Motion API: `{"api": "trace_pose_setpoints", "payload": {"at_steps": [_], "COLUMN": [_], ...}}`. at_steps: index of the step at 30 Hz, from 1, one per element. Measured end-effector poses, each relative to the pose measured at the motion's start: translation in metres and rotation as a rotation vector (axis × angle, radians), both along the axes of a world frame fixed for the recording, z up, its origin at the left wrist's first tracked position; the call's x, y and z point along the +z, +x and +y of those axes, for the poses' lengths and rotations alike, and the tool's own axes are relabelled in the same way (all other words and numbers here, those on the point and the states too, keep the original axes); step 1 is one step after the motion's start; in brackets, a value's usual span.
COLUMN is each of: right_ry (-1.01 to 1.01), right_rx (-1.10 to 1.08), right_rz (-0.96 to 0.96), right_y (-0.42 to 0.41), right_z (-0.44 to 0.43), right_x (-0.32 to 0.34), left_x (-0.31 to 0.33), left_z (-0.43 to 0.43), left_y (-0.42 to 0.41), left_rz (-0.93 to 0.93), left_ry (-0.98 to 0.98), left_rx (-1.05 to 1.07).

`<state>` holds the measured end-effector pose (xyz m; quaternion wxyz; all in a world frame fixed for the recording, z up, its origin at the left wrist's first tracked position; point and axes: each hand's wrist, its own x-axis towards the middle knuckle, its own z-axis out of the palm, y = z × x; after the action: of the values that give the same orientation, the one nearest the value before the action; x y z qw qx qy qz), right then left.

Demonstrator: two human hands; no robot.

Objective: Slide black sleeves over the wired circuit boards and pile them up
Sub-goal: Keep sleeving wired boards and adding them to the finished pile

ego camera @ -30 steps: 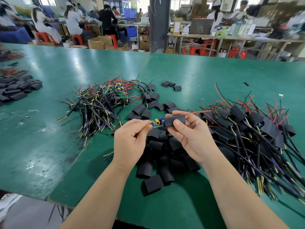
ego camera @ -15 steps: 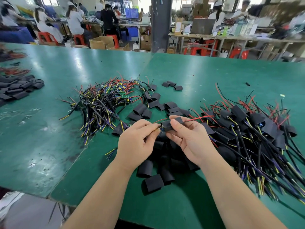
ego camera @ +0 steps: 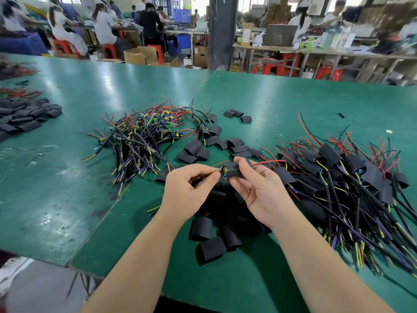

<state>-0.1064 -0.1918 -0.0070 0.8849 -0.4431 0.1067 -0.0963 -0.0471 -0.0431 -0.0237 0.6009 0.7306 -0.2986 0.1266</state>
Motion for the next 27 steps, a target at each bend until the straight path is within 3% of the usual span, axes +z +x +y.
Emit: {"api": "trace_pose_setpoints", "payload": {"at_steps": [3, 9, 18, 22, 27], "right_ry": [0.014, -0.013, -0.372, -0.225, 0.144], "right_rx": [-0.024, -0.044, -0.067, -0.035, -0.259], "right_rz": [0.029, 0.034, -0.032, -0.063, -0.083], "right_y": [0.001, 0.001, -0.001, -0.002, -0.003], "right_z": [-0.001, 0.0, 0.01, 0.015, -0.008], "right_x": [0.0, -0.001, -0.003, 0.002, 0.026], "left_x": [-0.001, -0.005, -0.01, -0.008, -0.005], "left_z": [-0.002, -0.001, 0.001, 0.0, 0.01], "left_y": [0.0, 0.001, 0.005, 0.003, 0.007], "left_rz": [0.028, -0.047, -0.049, -0.014, -0.049], "left_ry": [-0.048, 0.034, 0.068, 0.033, -0.104], "left_rx": [-0.025, -0.015, 0.062, 0.101, 0.122]}}
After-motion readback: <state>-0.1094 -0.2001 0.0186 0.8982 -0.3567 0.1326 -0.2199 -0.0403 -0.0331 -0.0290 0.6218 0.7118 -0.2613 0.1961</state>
